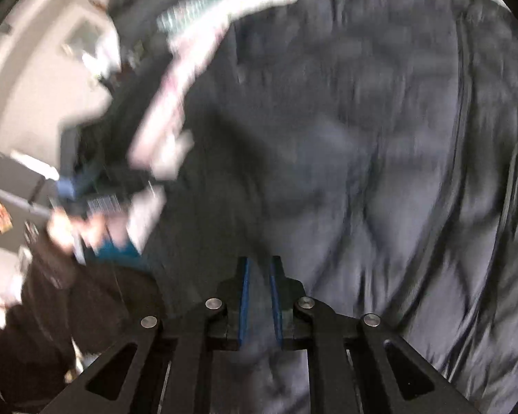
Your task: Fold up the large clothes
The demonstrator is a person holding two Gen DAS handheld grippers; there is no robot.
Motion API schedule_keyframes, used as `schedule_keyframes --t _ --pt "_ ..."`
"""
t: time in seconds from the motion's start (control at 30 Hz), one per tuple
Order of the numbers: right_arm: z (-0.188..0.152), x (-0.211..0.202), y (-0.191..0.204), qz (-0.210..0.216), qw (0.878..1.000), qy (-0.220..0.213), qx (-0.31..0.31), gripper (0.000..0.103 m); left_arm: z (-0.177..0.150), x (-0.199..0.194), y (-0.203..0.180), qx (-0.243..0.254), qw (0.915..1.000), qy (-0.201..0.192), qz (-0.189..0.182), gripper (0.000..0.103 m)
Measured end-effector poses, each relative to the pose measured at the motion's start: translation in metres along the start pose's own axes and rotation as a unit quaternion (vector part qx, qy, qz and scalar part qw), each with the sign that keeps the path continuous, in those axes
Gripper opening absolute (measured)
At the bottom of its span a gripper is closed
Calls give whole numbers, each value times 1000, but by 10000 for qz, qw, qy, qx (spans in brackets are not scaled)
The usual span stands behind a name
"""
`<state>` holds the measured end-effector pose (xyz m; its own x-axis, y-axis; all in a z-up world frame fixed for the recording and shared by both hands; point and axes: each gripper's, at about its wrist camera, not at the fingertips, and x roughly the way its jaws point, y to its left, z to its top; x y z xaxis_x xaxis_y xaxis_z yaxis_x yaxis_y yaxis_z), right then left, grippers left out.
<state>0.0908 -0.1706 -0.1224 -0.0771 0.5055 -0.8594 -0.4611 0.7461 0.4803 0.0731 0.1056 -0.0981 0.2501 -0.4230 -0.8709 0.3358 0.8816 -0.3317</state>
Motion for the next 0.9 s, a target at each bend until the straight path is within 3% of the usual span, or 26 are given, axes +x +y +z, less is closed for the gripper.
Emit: schedule_keyframes --t 0.03,0.1,0.3,0.33,0.37,0.4,0.43,0.57,0.7,0.8,0.9 --pt "-5 0 1 -122 9999 81 -36 16 0 -6 3 -89 9999 -88 55 43" --pt "-10 -9 5 -284 9995 0 -126 17 1 -24 7 -276 9984 -476 163 59" --pt "-3 -63 3 -147 9928 -1170 225 26 20 -56 2 -571 9880 -1438 23 61" --pt "-2 -69 0 -197 9905 -1323 309 36 25 -56 -2 -563 9864 -1542 18 61" --pt "-1 -74 -4 -282 9876 -1482 444 65 32 -54 -9 -528 9847 -1660 13 61" --pt "0 -77 -8 -421 9841 -1623 586 80 39 -50 -14 -493 9840 -1714 30 61" --pt "1 -78 -10 -522 9809 -1751 673 88 50 -44 -20 -430 9833 -1766 99 61" --pt "16 -88 -23 -763 9647 -2361 880 88 81 -22 -26 -481 9800 -1887 409 61" --pt "49 -79 -33 -839 9563 -2730 628 88 92 -3 -12 -1208 9789 -1620 283 61" --pt "72 -43 -39 -616 9666 -2370 761 88 89 4 -17 -1193 9817 -1414 449 61" --pt "87 -12 -30 -778 9755 -1983 548 86 82 4 -24 -960 9851 -1285 621 61"
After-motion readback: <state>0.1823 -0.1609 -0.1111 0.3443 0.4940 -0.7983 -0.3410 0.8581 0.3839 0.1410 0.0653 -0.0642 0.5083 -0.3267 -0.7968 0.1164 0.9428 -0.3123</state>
